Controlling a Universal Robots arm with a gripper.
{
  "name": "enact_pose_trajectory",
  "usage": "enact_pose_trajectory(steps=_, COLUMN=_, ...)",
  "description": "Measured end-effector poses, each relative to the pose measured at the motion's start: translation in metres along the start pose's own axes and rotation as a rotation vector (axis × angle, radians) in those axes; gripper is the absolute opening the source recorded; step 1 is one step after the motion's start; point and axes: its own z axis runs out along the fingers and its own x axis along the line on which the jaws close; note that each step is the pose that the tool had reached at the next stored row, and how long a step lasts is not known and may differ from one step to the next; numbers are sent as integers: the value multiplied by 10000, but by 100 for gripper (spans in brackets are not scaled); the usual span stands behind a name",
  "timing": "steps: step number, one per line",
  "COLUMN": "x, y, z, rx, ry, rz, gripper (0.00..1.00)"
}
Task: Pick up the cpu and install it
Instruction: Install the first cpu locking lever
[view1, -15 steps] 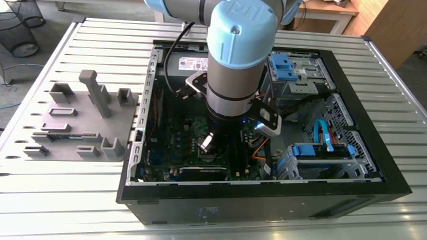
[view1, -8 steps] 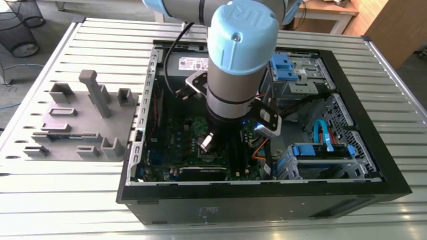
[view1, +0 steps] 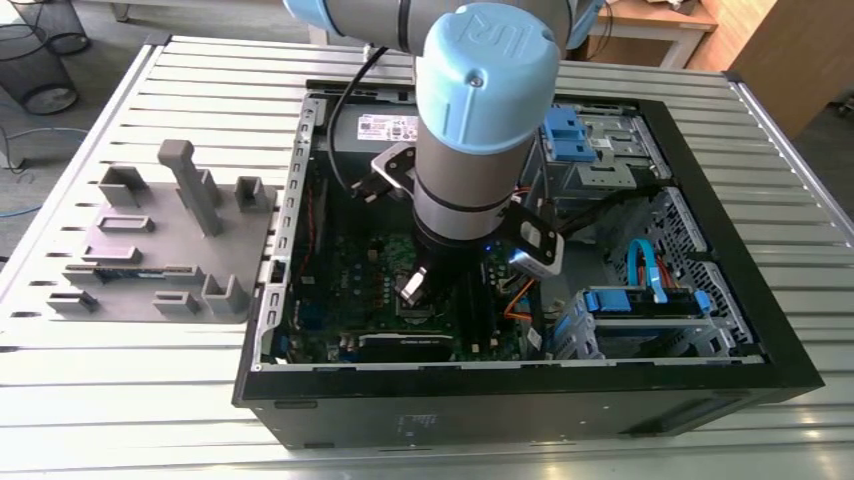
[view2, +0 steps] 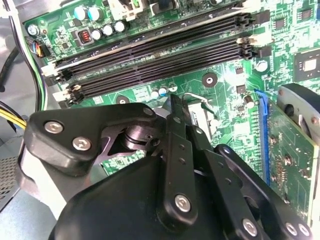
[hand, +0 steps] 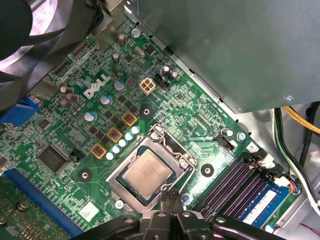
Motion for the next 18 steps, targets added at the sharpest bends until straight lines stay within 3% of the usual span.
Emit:
enact_pose_trajectory(steps=8, x=10, y=-13, z=-1, rx=-29, ry=82, rz=10, gripper=11)
enact_pose_trajectory(steps=18, x=25, y=-29, z=1, rx=42, ry=179, rz=34, gripper=11)
